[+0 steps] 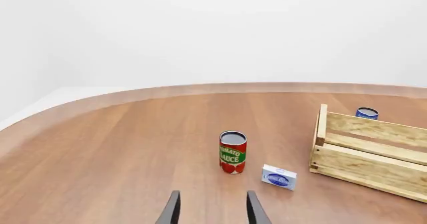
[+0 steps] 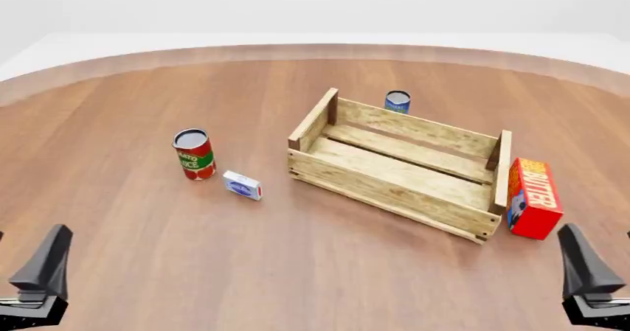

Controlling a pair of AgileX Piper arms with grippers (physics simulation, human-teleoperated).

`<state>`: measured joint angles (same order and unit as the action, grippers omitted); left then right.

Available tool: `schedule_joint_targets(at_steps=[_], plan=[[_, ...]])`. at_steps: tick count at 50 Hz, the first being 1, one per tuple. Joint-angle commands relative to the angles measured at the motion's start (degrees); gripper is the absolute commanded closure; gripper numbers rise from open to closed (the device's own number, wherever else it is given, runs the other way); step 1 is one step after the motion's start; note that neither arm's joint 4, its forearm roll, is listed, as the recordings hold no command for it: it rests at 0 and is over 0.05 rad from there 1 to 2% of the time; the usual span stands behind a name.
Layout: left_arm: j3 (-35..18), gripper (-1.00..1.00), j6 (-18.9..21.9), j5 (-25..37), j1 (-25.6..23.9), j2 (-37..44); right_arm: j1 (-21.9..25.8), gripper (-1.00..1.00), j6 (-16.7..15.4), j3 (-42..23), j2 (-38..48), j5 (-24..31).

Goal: Pick up the butter and put it in the tray.

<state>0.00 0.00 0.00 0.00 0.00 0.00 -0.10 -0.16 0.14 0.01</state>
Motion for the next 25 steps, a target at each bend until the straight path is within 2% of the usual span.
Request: schedule_joint_targets(at_steps=[1,13,25], plan=[[0.0,-1.00,0.0,0.0,0.0,0.0,0.1,-1.00,-0.6,-0.4,0.6,0.0],[0.0,-1.00,0.0,0.0,0.0,0.0,-1.4,-1.00,-0.8,-0.5,0.5,0.3],[0.0,-1.00,0.0,0.0,0.0,0.0,-2.7,-1.00,-1.0,-0.6,4.2,-3.0]])
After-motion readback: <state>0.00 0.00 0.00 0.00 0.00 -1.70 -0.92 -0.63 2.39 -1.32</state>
